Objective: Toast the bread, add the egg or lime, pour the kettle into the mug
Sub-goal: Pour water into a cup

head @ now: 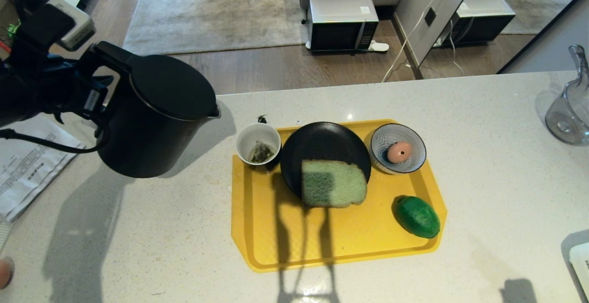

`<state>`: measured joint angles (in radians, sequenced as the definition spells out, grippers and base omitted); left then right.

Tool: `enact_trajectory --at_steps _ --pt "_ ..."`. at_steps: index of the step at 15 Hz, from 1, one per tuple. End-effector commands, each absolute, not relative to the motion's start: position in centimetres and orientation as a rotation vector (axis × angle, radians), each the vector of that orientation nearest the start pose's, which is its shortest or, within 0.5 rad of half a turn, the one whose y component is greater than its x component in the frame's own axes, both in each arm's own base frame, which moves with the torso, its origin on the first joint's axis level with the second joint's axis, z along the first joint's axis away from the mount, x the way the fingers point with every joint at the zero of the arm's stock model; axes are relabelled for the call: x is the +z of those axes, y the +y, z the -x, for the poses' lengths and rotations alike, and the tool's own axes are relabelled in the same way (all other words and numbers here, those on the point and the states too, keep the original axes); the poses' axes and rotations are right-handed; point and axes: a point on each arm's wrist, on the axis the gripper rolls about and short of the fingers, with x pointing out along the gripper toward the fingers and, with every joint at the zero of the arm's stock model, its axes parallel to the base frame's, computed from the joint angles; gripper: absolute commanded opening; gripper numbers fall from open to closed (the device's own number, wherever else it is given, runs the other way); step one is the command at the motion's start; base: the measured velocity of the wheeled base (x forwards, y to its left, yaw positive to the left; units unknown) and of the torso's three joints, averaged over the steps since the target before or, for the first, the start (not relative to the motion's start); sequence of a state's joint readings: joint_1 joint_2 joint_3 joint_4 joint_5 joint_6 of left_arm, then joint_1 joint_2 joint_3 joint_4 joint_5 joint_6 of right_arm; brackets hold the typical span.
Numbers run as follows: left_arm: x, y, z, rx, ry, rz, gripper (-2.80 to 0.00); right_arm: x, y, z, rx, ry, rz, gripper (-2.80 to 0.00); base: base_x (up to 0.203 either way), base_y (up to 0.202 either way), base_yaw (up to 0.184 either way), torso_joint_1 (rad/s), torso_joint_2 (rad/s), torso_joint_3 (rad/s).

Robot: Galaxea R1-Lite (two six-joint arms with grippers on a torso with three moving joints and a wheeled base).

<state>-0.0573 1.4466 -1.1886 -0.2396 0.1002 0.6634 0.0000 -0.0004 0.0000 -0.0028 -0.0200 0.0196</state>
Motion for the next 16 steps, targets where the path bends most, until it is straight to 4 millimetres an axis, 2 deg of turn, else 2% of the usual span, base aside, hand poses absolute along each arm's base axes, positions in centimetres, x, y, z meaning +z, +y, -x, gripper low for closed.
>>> enact_trajectory --at_steps 1,6,16 --pt "31.8 -3.0 -27.7 0.001 0.048 -0.671 -2.8 7.6 0.0 2.3 -0.02 -0.003 -0.02 -2.8 0.0 0.0 0.0 0.0 0.0 0.0" --pt "32.3 -5.2 -29.0 0.023 0.04 -0.675 -2.8 7.6 0.0 2.3 -0.02 -0.003 -0.02 -2.8 0.0 0.0 0.0 0.0 0.0 0.0" --pt "33.8 -7.0 -28.4 0.012 -0.004 -0.707 -2.8 7.6 0.0 2.3 -0.02 -0.003 -0.02 -2.8 0.0 0.0 0.0 0.0 0.0 0.0"
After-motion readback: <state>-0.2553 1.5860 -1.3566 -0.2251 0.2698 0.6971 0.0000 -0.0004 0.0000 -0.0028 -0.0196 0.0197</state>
